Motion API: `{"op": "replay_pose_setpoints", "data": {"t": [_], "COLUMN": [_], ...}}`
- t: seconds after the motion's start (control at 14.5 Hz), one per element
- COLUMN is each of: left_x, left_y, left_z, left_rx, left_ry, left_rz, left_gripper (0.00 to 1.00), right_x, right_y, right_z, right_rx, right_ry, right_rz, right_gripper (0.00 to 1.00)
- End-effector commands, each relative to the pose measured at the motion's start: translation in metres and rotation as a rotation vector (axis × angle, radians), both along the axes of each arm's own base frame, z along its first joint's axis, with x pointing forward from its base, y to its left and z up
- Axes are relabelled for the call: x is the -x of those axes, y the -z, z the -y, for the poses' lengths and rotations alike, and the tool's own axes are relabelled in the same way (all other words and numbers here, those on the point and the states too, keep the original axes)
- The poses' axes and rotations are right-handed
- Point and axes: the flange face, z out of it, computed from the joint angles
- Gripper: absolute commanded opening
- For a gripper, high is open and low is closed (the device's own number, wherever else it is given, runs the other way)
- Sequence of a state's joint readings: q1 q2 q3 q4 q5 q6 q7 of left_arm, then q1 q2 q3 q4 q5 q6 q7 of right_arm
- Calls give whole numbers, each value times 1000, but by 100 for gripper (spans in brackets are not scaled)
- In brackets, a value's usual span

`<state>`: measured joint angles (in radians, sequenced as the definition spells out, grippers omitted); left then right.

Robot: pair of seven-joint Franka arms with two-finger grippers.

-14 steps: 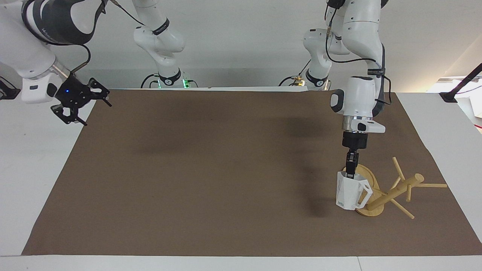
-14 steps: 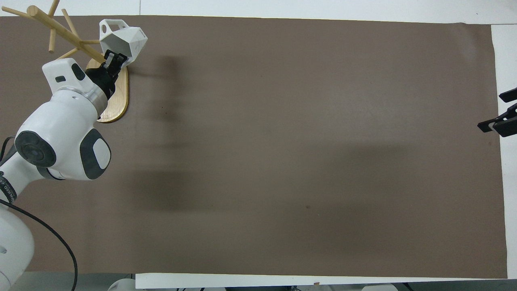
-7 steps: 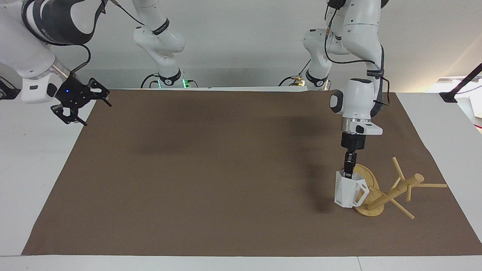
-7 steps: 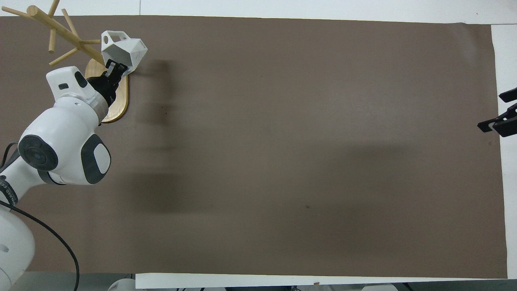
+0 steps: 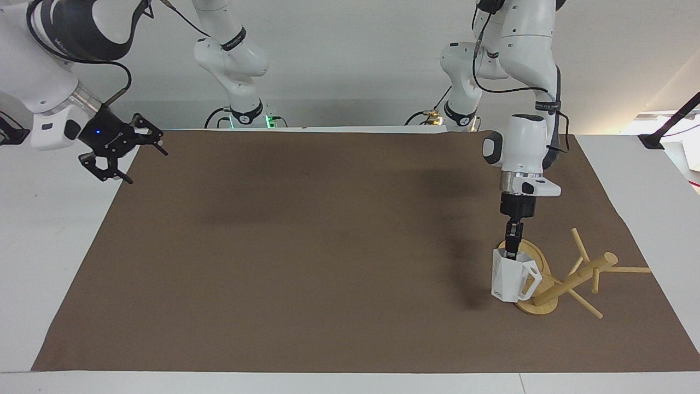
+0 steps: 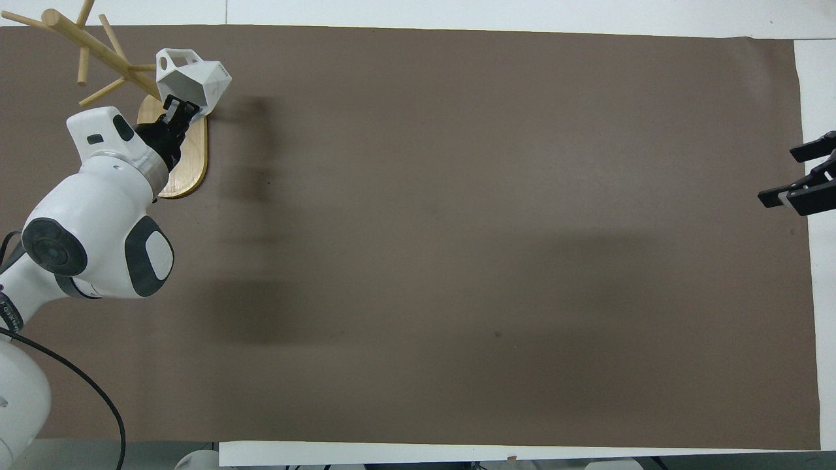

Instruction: Hang cup on rack

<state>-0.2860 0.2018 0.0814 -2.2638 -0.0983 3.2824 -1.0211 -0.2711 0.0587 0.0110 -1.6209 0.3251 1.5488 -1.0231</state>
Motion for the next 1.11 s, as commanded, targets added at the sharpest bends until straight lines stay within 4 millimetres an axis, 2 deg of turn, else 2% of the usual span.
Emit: {"op": "replay_pose_setpoints", "data": {"t": [0.0, 0.07, 0.21, 0.28, 0.35, 0.42, 0.55, 0.62, 0.76, 0.97, 1.04], "left_x": [2, 1, 0, -5, -15, -22, -22, -20, -12, 9, 15], "left_y": [0, 0, 5, 4, -2, -5, -7, -10, -25, -69, -83], "left_z": [-17, -25, -31, -34, -44, -62, -65, -67, -66, -72, -72], "left_rx": [-8, -8, -13, -19, -56, -112, -150, -152, -160, -214, -236], "left_ry": [-19, -32, -41, -42, -19, 18, 61, 66, 102, 238, 307], "left_rz": [4, 0, -54, -95, -122, -150, -176, -199, -283, -429, -490], "left_gripper": [0, 0, 0, 17, 63, 100, 100, 100, 100, 100, 100], "right_x": [11, 9, 9, 8, 8, 10, 19, 22, 31, 46, 45], "right_y": [5, 1, -17, -33, -52, -57, -62, -65, -55, -49, -45], "right_z": [-3, -7, -11, -22, -27, -33, -31, -39, -36, -40, -33], "right_rx": [-34, -32, -3, 35, 124, 196, 310, 353, 371, 369, 368], "right_ry": [-32, -20, 185, 303, 455, 555, 590, 573, 575, 568, 574], "right_rz": [27, 23, -43, -95, -140, -193, -195, -178, -203, -225, -234], "right_gripper": [100, 100, 100, 100, 100, 100, 100, 100, 100, 100, 100]}}
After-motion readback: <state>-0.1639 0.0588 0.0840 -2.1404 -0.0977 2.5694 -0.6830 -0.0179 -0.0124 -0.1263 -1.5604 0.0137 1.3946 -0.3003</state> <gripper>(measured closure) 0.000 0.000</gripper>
